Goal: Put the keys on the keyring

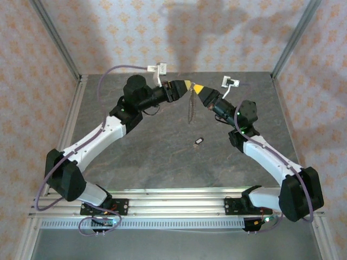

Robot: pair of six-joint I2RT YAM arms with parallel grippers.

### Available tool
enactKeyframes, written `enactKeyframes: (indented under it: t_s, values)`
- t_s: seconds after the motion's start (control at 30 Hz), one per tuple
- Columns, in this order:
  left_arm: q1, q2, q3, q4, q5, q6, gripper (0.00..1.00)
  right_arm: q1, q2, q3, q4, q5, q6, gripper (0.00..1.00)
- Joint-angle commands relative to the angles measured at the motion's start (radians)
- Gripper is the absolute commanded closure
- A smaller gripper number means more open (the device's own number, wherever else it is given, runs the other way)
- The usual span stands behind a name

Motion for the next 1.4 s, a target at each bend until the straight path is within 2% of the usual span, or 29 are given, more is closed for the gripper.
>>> enactKeyframes:
  t_s: [0.0, 0.17, 0.53, 1.37]
  values:
    - [-0.016, -0.066, -0.063, 0.182, -0.187, -0.120, 0.40, 0.007, -0.003, -0.020, 0.144, 0.114, 0.053, 1.00]
    - [-0.051, -0.075, -0.109, 0.224, -0.259, -0.131, 0.43, 0.023, 0.014, -0.019, 0.170, 0.146, 0.068, 1.00]
    - [-0.075, -0.020, -0.103, 0.296, -0.254, -0.157, 0.57, 0.055, 0.036, -0.010, 0.182, 0.154, 0.066, 1.00]
    - [-0.098, 0.045, -0.053, 0.302, -0.222, -0.158, 0.67, 0.069, 0.062, 0.003, 0.185, 0.145, 0.066, 1.00]
